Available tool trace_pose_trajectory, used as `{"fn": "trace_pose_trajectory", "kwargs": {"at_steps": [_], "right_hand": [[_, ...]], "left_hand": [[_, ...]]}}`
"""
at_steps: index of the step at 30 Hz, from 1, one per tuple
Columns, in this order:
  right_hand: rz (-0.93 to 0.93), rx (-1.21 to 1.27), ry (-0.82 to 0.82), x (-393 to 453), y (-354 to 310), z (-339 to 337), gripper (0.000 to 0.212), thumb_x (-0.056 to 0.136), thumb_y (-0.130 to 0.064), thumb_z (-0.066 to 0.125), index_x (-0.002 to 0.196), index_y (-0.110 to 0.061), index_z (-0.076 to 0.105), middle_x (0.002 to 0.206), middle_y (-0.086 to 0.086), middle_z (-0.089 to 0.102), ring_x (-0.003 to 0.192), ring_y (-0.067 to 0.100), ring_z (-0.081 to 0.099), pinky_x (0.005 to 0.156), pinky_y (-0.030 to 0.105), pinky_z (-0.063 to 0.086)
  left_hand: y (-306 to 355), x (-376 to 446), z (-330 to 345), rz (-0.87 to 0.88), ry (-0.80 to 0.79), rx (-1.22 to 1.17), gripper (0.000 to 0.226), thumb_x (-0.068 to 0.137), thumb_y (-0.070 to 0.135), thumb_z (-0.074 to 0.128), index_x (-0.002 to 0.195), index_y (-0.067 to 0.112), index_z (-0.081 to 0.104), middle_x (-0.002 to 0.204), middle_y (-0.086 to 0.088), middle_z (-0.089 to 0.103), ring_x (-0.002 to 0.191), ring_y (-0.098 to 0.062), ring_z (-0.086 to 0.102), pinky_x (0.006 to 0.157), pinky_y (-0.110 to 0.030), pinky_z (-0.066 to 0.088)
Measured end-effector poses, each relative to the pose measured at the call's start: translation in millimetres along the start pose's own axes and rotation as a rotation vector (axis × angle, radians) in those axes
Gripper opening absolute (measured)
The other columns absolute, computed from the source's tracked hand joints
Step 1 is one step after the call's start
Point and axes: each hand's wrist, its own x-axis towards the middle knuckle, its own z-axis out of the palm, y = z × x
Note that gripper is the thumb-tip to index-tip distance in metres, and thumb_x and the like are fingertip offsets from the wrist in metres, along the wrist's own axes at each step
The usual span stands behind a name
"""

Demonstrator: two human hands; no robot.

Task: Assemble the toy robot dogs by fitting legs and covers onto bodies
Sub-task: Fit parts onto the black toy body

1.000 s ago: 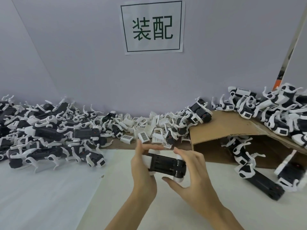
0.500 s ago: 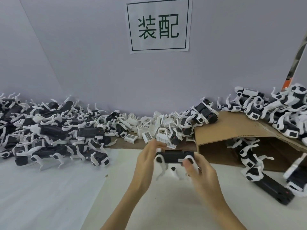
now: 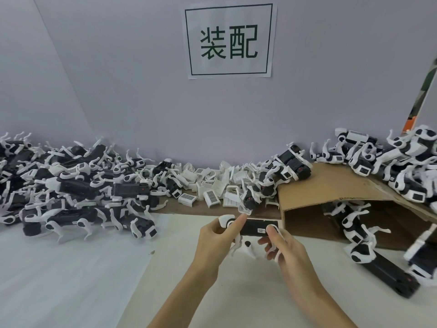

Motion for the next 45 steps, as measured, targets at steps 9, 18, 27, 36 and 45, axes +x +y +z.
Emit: {"fn": "trace_pose_trajectory", "kwargs": {"at_steps": [9,18,27,36,45], "right_hand": [[-0.206,-0.183,-0.269,-14.6,-2.6,4.0,0.058,0.085,-0.060,0.075,0.135,-0.050,0.050,0.137,-0.019,0.062,0.132,0.001,0.053,0.098,0.028,0.049],[-0.289,-0.500,-0.411,-28.5,-2.4,17.9,0.074,0.089,-0.074,0.061,0.151,-0.061,0.023,0.150,-0.039,0.036,0.133,-0.008,0.043,0.106,0.019,0.040],[-0.381,-0.909,-0.334,80.0,-11.7,68.2,0.048,0.107,-0.007,0.043,0.152,-0.024,0.041,0.156,-0.006,0.041,0.144,0.014,0.040,0.116,0.030,0.036],[-0.422,-1.417,-0.335,177.6,37.3,141.8,0.044,0.112,-0.026,0.040,0.155,-0.028,0.043,0.166,0.016,0.022,0.149,0.039,0.022,0.117,0.050,0.032],[-0.453,-0.691,-0.198,133.3,17.0,93.5,0.031,0.103,-0.020,0.057,0.123,-0.041,0.066,0.127,-0.003,0.050,0.106,0.003,0.059,0.096,0.022,0.051]], "left_hand": [[9.1,-1.8,-5.8,0.045,0.184,-0.153,0.059,0.081,0.081,0.066,0.088,0.023,0.080,0.089,-0.003,0.080,0.057,-0.011,0.058,0.053,-0.021,0.043],[8.1,12.3,-39.9,0.094,0.476,-0.347,0.063,0.105,0.050,0.049,0.056,0.015,0.066,0.077,-0.010,0.072,0.088,-0.029,0.065,0.083,-0.041,0.041],[4.6,23.8,-60.8,-0.024,0.705,-0.563,0.068,0.107,0.051,0.044,0.050,0.022,0.067,0.064,0.001,0.071,0.038,-0.018,0.034,0.034,-0.017,0.028],[-2.5,31.5,-66.6,0.010,0.731,-0.500,0.070,0.108,0.048,0.042,0.049,0.021,0.069,0.065,0.002,0.073,0.046,-0.024,0.027,0.047,-0.030,0.031],[1.6,27.9,-60.0,-0.010,0.677,-0.507,0.072,0.111,0.047,0.040,0.050,0.020,0.068,0.067,-0.004,0.069,0.045,-0.023,0.024,0.049,-0.033,0.026]]}}
